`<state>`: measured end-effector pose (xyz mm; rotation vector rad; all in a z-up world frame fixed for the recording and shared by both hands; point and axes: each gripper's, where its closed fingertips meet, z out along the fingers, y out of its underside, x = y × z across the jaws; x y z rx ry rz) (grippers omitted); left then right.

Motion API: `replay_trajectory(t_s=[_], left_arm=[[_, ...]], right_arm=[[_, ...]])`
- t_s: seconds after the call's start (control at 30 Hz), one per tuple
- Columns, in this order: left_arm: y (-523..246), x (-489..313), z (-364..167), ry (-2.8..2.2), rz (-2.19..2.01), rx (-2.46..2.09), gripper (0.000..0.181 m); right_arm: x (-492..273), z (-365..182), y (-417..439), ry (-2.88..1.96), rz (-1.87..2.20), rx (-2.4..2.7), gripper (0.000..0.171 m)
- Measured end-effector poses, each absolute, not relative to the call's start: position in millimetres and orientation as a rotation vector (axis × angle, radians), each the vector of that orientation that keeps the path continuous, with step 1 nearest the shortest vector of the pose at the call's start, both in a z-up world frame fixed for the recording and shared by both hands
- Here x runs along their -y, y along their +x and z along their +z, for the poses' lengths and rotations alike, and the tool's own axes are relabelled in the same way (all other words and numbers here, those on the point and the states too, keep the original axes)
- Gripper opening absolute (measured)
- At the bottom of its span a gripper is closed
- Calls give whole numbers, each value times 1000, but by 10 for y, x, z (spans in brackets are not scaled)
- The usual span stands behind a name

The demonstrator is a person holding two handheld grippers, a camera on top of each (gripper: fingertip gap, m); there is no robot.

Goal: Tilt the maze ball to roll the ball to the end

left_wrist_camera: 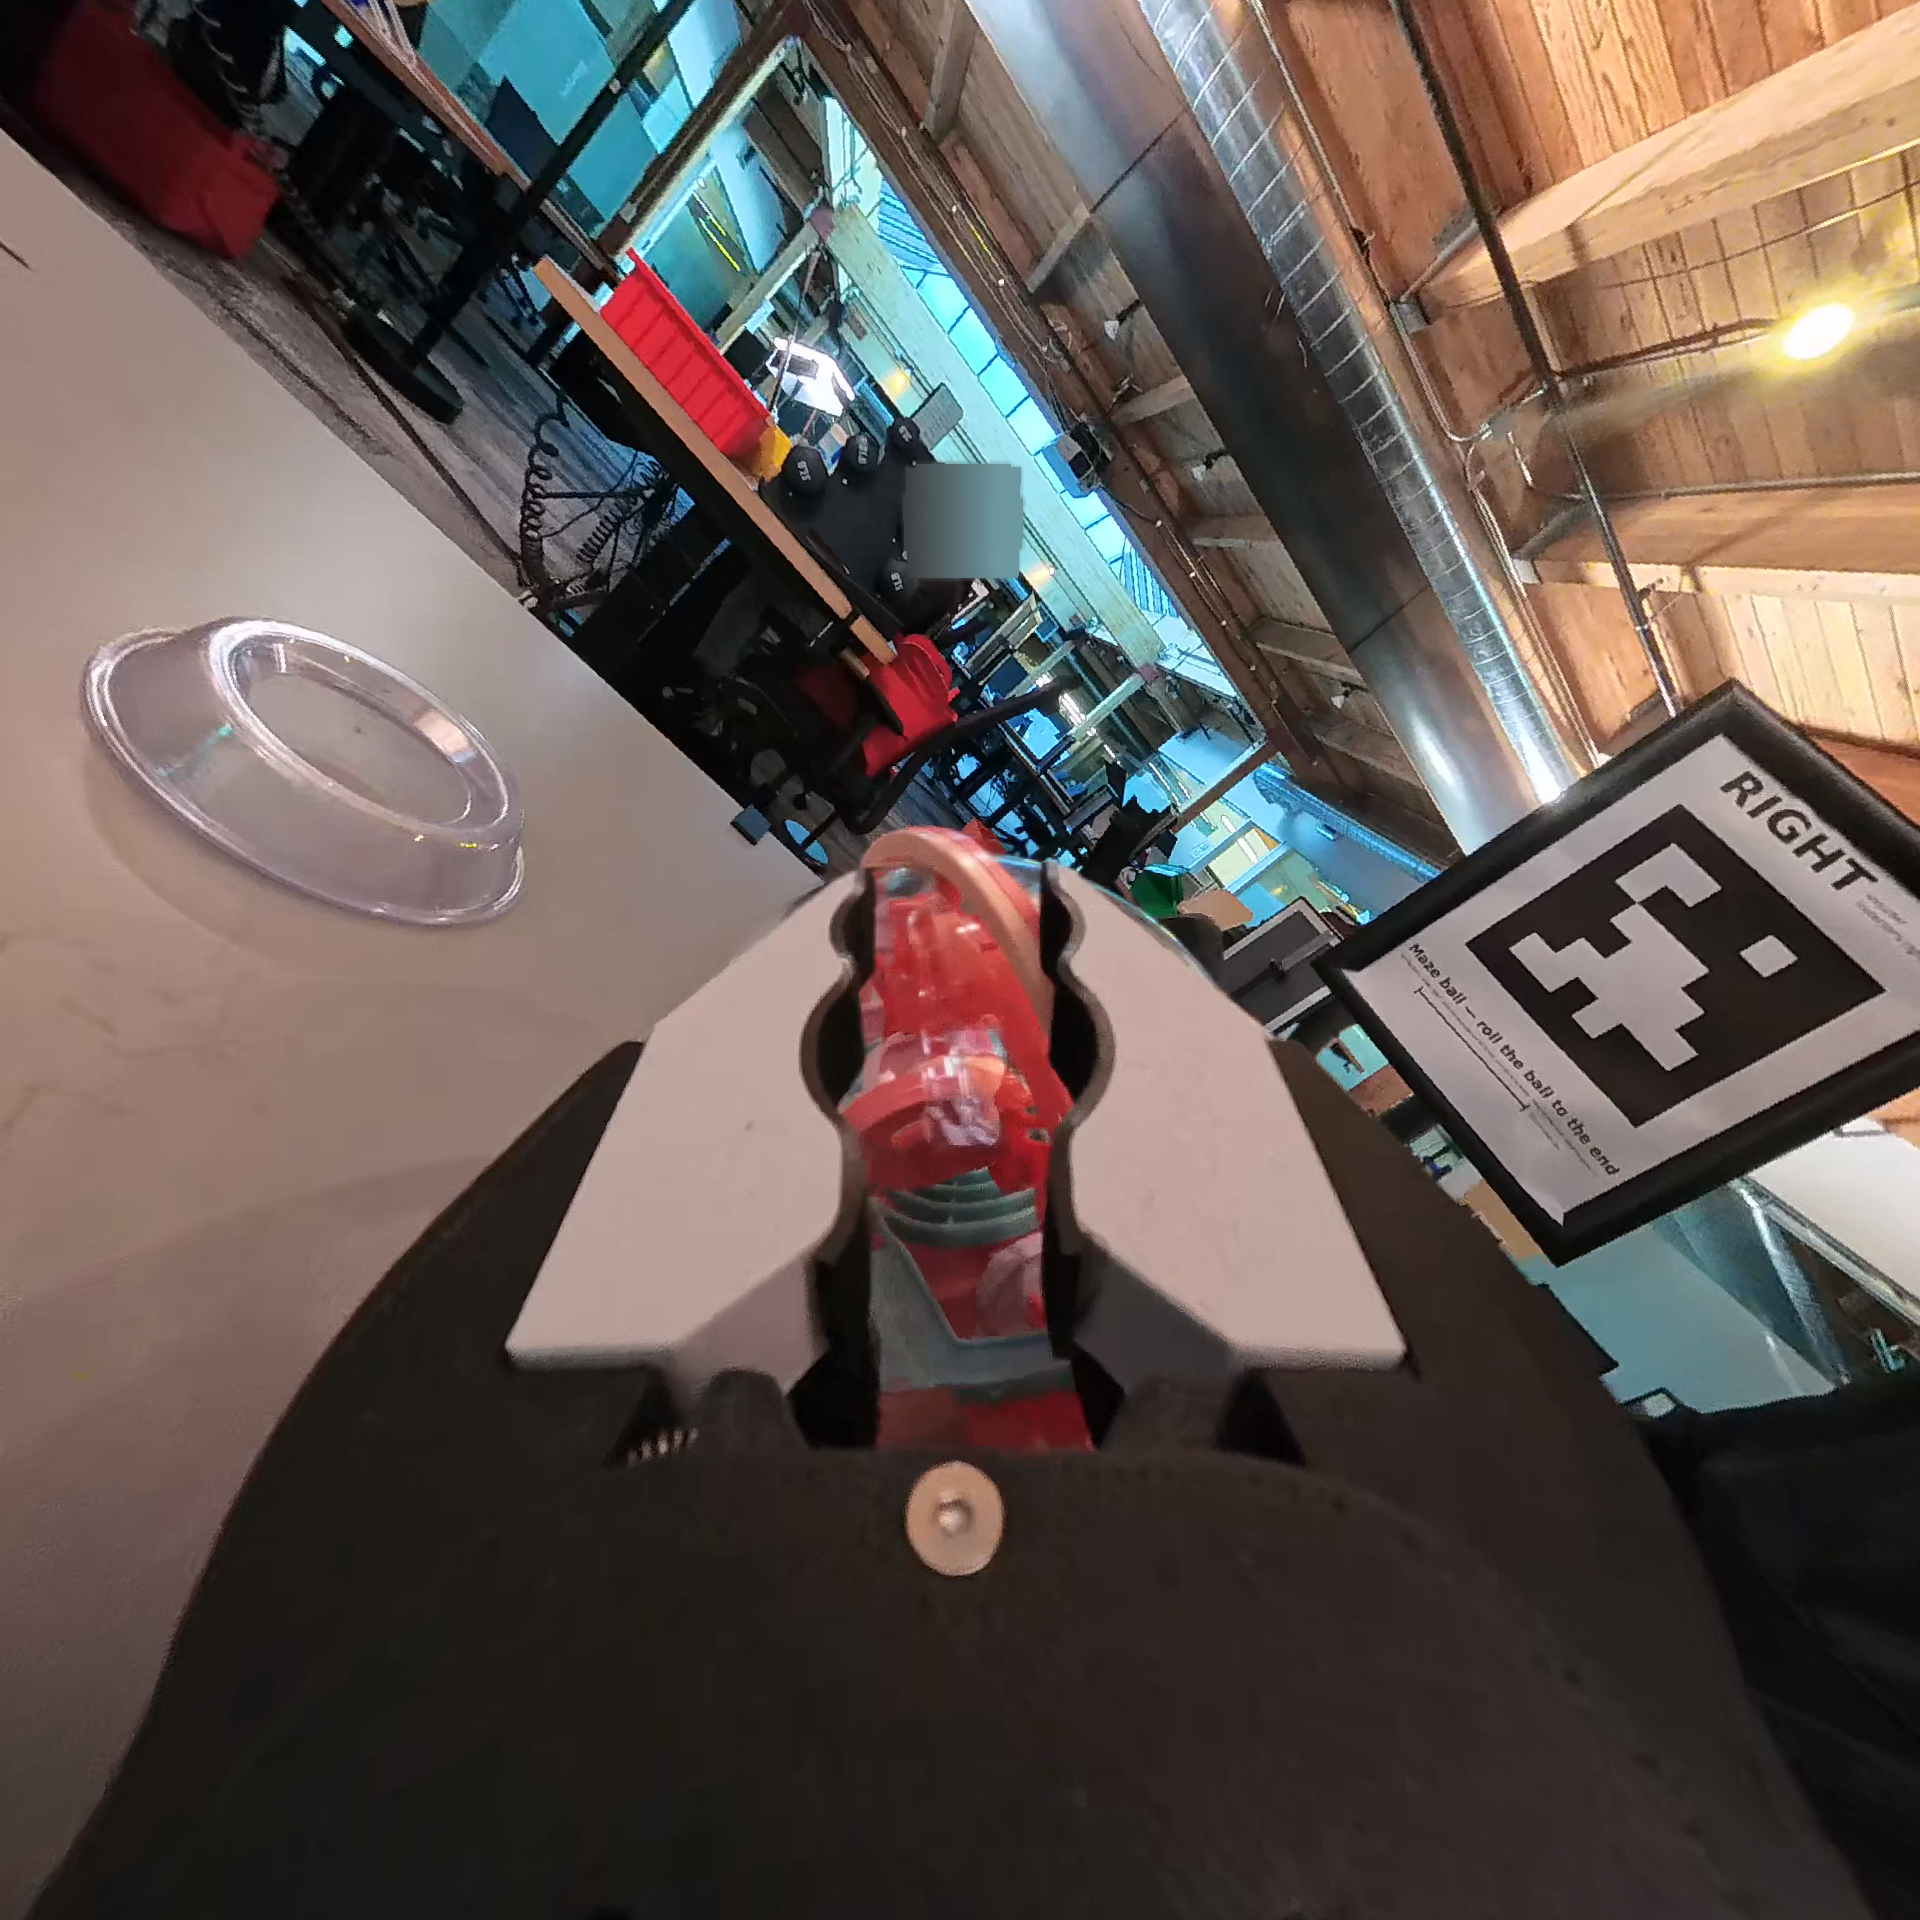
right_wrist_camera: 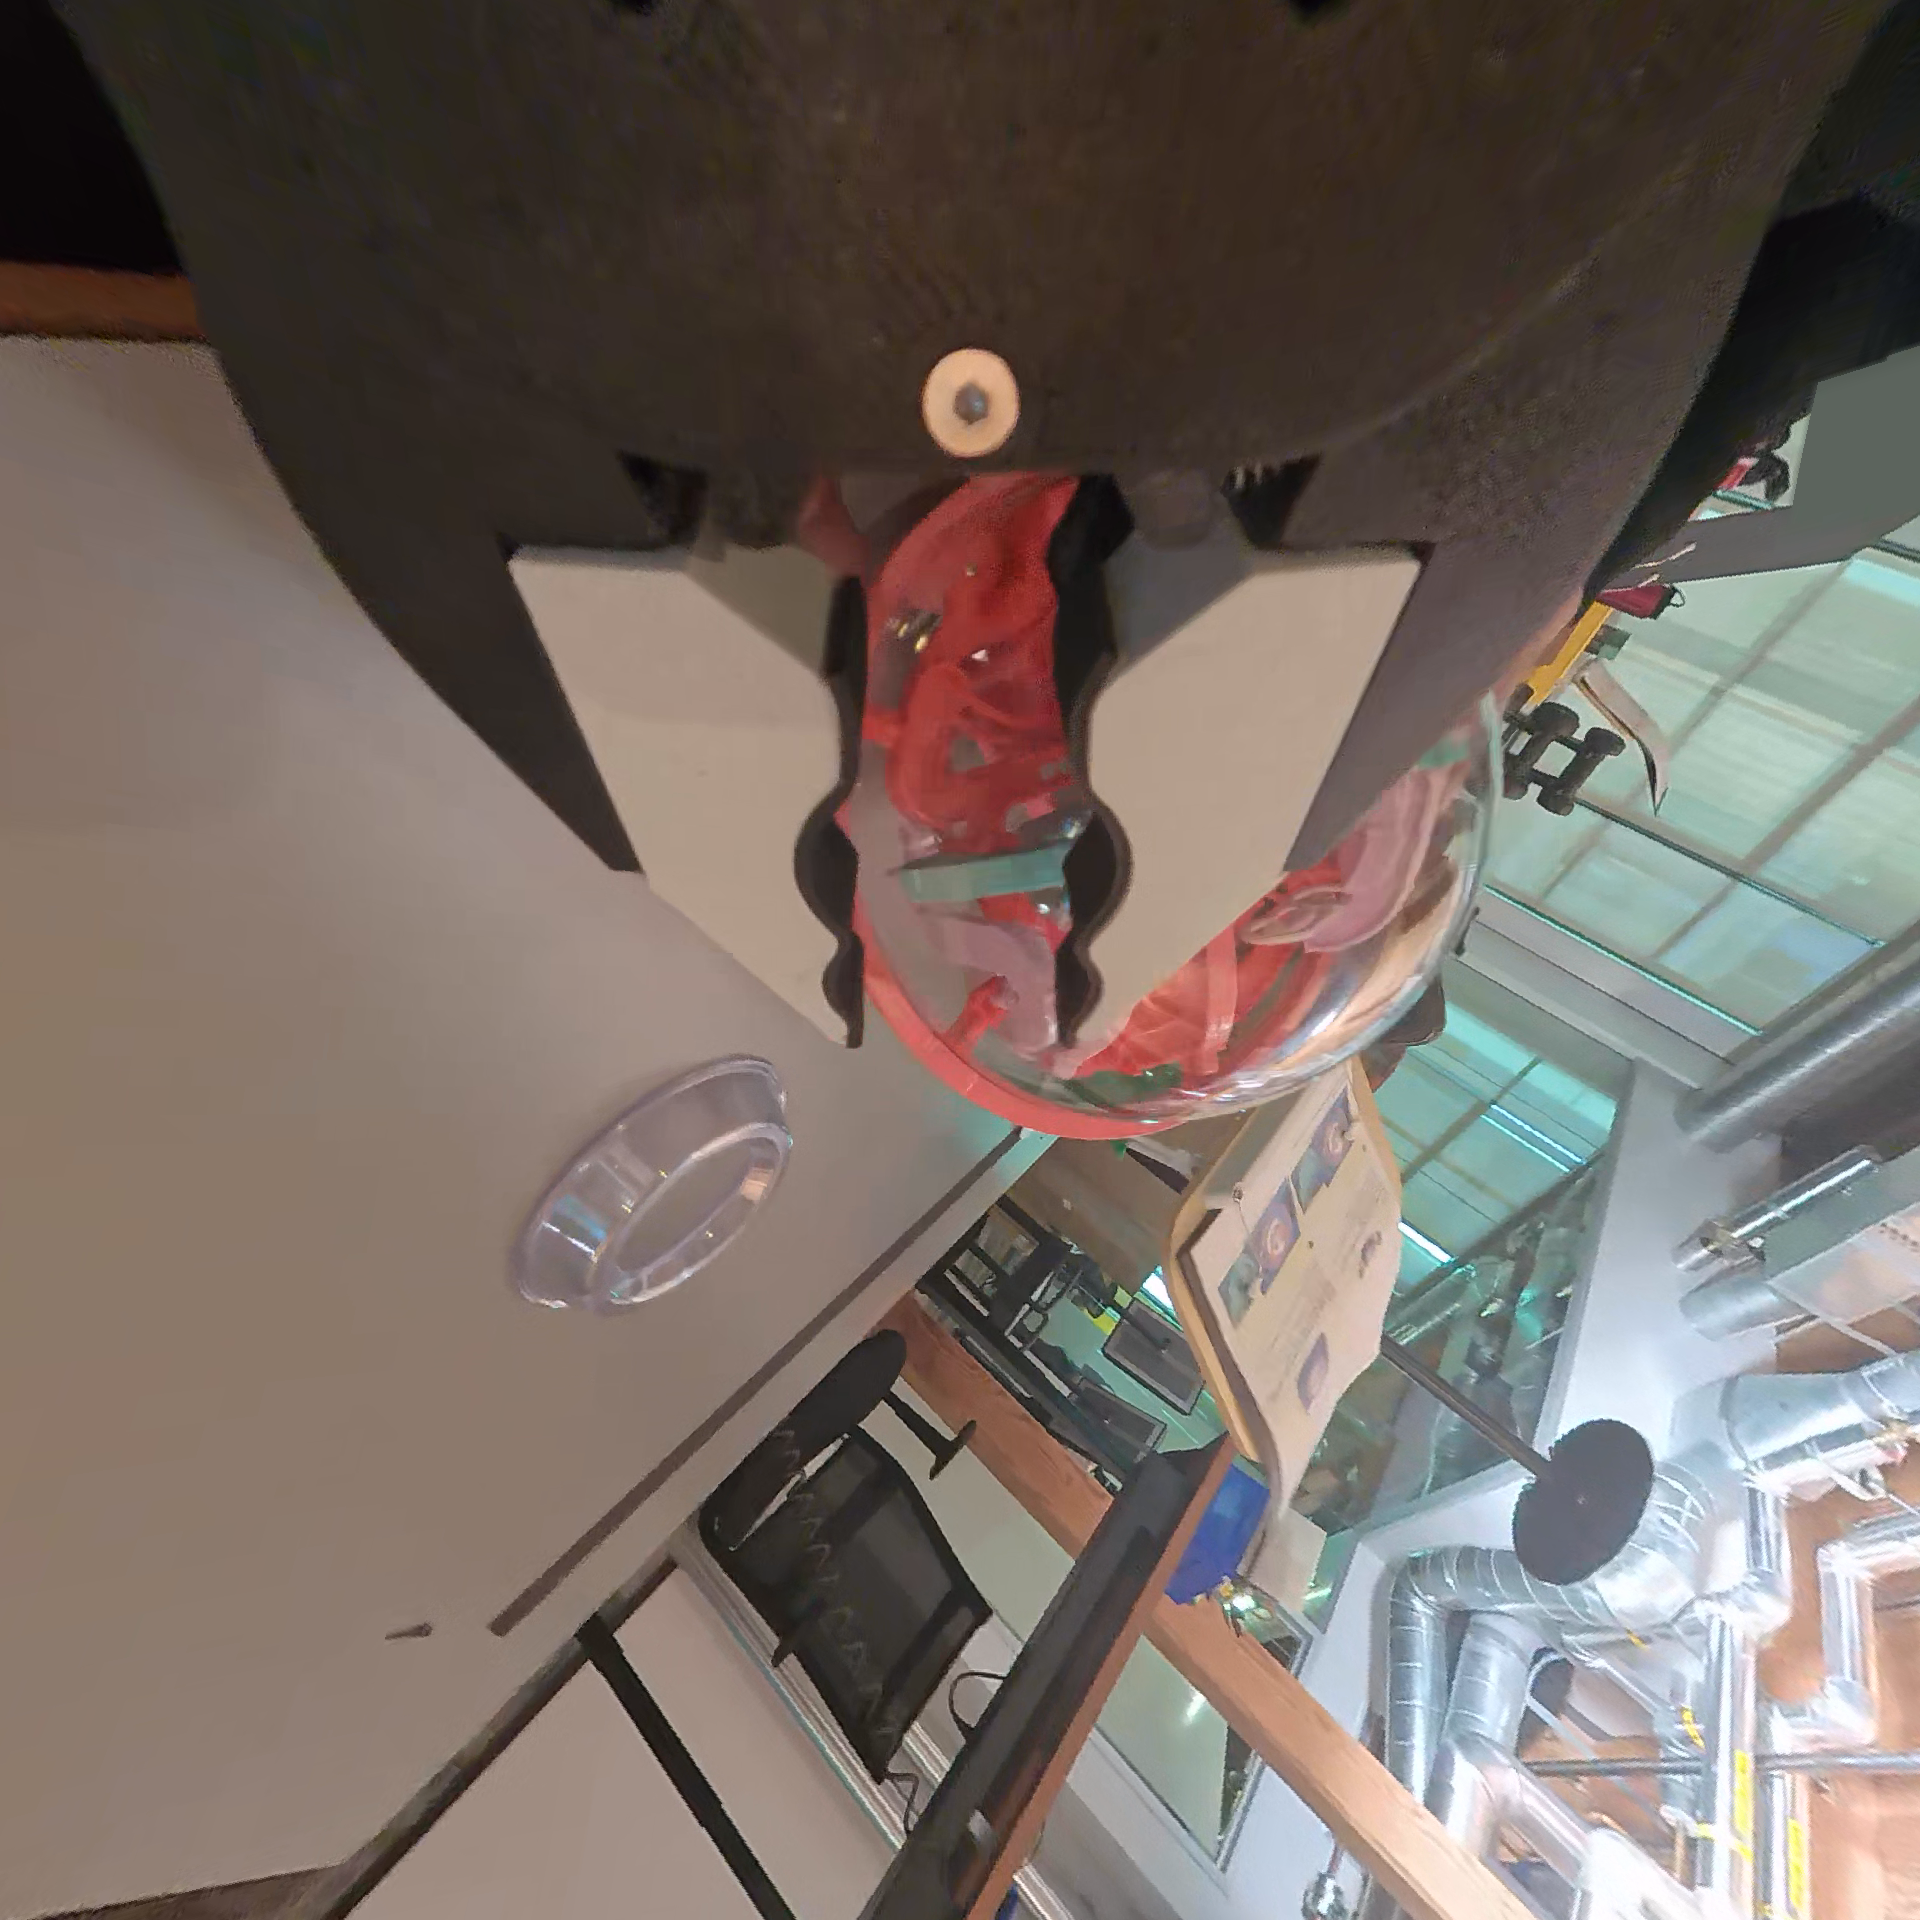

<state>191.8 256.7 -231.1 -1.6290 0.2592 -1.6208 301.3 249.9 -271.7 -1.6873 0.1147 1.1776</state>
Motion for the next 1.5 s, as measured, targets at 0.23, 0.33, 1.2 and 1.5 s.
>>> replay_trajectory(t_s=[0.23,0.33,1.2,1.5], left_arm=[[1945,-2633,-2283,-1645,-1583,-319,43],[2001,-2661,-2252,-1650,-1562,-359,45],[2175,-2645,-2222,-1662,-1319,-639,56],[2266,-2697,-2193,-1762,-1295,-702,35]], right_arm=[[-2496,-2485,2867,-1630,1166,52,75],[-2518,-2328,2803,-1587,1065,196,91],[-2542,-2303,2532,-1708,1237,393,104],[-2554,-2340,2639,-1712,1289,313,100]])
